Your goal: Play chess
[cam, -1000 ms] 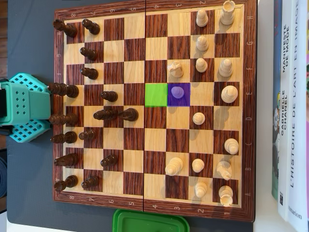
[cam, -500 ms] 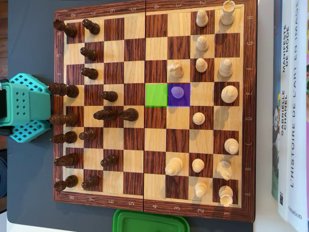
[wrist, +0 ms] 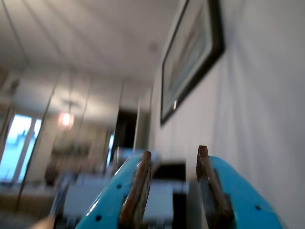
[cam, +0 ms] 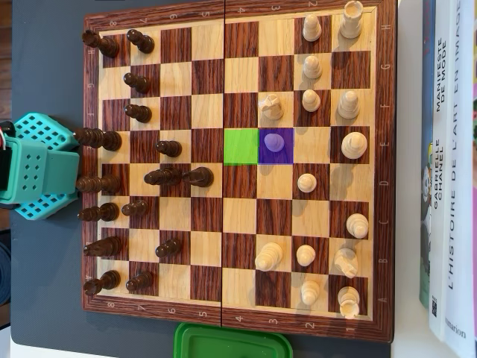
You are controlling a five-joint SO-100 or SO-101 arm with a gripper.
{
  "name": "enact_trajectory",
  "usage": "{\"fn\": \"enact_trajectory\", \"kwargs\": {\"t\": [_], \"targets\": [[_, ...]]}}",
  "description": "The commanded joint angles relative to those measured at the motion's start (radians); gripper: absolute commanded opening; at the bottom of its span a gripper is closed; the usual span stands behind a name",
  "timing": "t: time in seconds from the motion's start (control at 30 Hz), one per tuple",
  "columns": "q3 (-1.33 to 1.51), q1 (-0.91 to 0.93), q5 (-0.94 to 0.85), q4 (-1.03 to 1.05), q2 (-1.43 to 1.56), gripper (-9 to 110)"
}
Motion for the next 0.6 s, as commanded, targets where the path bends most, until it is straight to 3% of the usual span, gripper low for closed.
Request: {"fn": "enact_trajectory", "kwargs": {"t": [0.0, 0.27, 0.57], "targets": [[-0.055, -0.06, -0.005, 0.241, -0.011, 15], [0.063, -0.267, -0.005, 0.577, -0.011, 15], [0.034, -0.308, -0.005, 0.977, -0.031, 14]]}}
